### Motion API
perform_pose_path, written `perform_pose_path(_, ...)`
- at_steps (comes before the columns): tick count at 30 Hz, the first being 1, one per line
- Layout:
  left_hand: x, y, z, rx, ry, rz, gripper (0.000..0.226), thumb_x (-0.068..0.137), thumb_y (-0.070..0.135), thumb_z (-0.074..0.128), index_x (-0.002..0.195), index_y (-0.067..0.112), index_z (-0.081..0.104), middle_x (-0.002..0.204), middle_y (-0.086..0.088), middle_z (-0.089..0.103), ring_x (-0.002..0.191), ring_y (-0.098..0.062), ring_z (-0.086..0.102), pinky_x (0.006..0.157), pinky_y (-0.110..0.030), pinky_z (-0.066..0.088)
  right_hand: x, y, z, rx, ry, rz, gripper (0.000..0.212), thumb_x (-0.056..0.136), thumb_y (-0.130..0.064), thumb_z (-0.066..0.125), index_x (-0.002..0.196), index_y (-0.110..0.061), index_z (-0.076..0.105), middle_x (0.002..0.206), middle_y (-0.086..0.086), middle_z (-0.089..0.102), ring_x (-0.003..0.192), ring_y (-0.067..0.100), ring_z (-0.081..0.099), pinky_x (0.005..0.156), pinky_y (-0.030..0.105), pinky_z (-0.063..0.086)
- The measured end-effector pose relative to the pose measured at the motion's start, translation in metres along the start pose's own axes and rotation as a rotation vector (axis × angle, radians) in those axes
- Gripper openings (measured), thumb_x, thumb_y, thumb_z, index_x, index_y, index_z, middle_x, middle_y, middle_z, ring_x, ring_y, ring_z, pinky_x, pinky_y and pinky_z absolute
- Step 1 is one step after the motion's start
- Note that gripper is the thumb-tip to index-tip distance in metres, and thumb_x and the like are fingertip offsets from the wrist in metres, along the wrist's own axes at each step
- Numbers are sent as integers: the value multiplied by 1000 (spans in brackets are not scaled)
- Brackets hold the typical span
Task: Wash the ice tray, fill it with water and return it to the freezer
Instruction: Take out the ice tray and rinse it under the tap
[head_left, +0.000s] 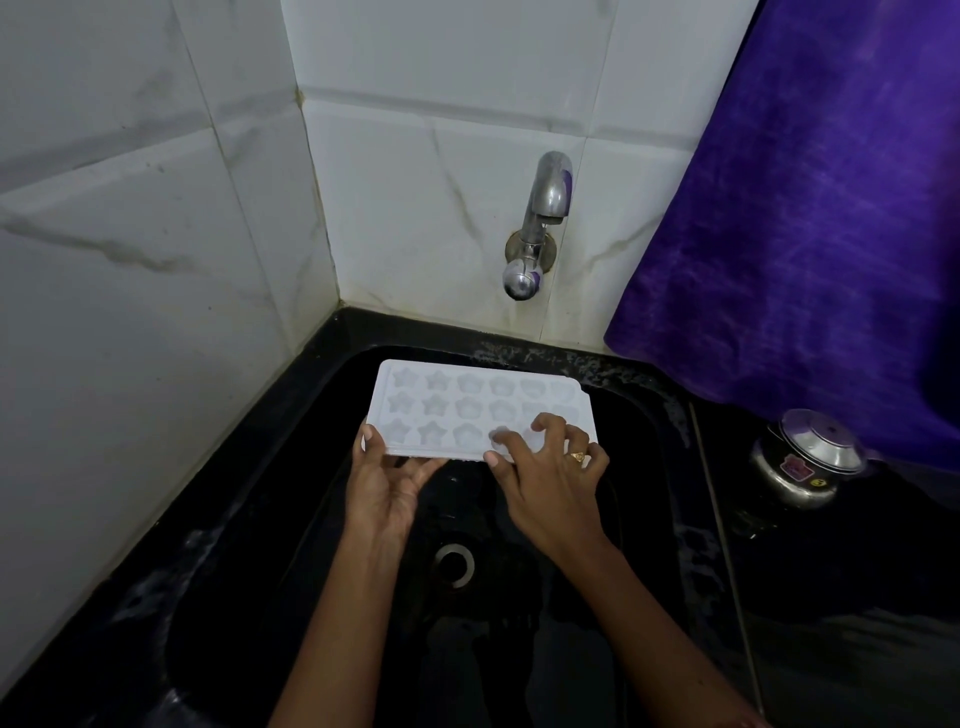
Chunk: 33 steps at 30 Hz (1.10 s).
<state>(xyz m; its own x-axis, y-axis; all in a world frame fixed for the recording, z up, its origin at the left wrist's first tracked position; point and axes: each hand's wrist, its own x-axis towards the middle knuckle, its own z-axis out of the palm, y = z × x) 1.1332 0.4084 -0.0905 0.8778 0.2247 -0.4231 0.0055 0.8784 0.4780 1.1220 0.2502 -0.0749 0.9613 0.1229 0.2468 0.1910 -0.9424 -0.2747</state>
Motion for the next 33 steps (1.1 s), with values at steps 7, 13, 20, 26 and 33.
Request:
perform_pose_path(7,2,3,0,18,-13,24,40,97,31,42,132,14,43,113,-13,61,108,-40,59,77,-65,47,2,2,-1,-26,-69,-17,64,80,-61,3,122,-42,47,131,1,34,120,24,31,97,42,17)
perform_pose_path(13,2,3,1,21,-12,27,38,96,31,42,130,15,44,111,-12,62,106,-38,60,76,-64,48,4,6,-1,-39,-35,-22,58,84,-59,10,112,-38,56,130,5,39,118,27,36,96,46,20)
perform_pose_path(20,0,2,3,17,-36,23,34,96,31,42,126,15,45,112,-13,61,103,-38,60,74,-61,50,9,4,0,-25,-22,-7,59,83,-60,11,115,-39,56,134,5,37,122,29,34,95,44,18)
perform_pose_path(26,1,5,2,4,-27,34,27,96,31,43,119,17,49,111,-13,62,102,-38,61,74,-63,49,6,4,-2,3,-70,-29,65,77,-65,5,121,-44,48,134,1,31,122,24,27,95,40,13)
perform_pose_path(33,0,4,3,-45,-6,9,35,96,30,43,128,16,44,113,-14,60,102,-38,60,74,-62,49,9,5,-9,13,-38,-36,62,80,-63,9,116,-39,53,134,2,32,123,24,29,98,42,14)
